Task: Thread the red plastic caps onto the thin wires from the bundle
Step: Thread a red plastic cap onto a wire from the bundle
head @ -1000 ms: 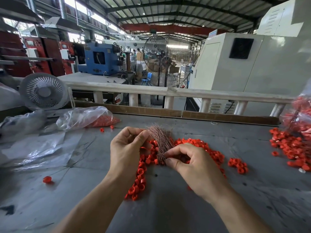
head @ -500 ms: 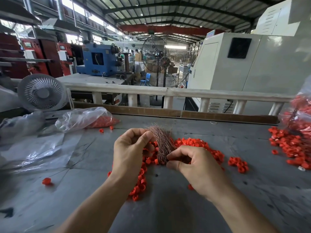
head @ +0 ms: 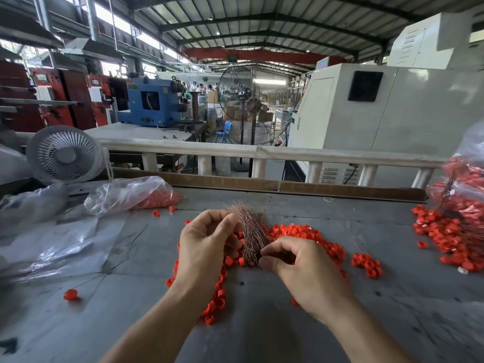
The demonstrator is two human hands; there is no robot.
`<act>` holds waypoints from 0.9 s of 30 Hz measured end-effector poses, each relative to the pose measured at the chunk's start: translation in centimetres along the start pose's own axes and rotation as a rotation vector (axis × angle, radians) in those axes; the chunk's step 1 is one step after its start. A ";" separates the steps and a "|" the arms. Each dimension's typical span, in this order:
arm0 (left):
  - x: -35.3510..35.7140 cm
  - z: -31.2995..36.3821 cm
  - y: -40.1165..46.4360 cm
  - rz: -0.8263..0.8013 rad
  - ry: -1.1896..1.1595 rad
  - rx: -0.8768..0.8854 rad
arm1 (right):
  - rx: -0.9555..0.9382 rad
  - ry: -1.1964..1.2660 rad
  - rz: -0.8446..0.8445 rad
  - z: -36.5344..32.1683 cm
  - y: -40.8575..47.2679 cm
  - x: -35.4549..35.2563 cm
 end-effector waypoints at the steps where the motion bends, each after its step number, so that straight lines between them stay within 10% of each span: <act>1: -0.1 -0.1 0.0 -0.002 0.007 -0.004 | 0.002 -0.006 0.000 0.1 0.0 0.0; 18: -0.1 0.1 -0.3 0.039 0.052 -0.041 | -0.003 0.008 0.026 0.2 -0.1 -0.1; 27: -0.5 0.3 -0.3 0.010 0.276 -0.065 | 0.185 -0.045 0.368 3.4 0.4 -5.5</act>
Point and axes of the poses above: each hand's wrist, its own y-axis towards the middle knuckle, its own x-axis out of the palm, z = x × y, the point moved 2 cm from there along y, towards the middle knuckle, and after that the axes turned 13 degrees about -z, right-handed, at the moved point
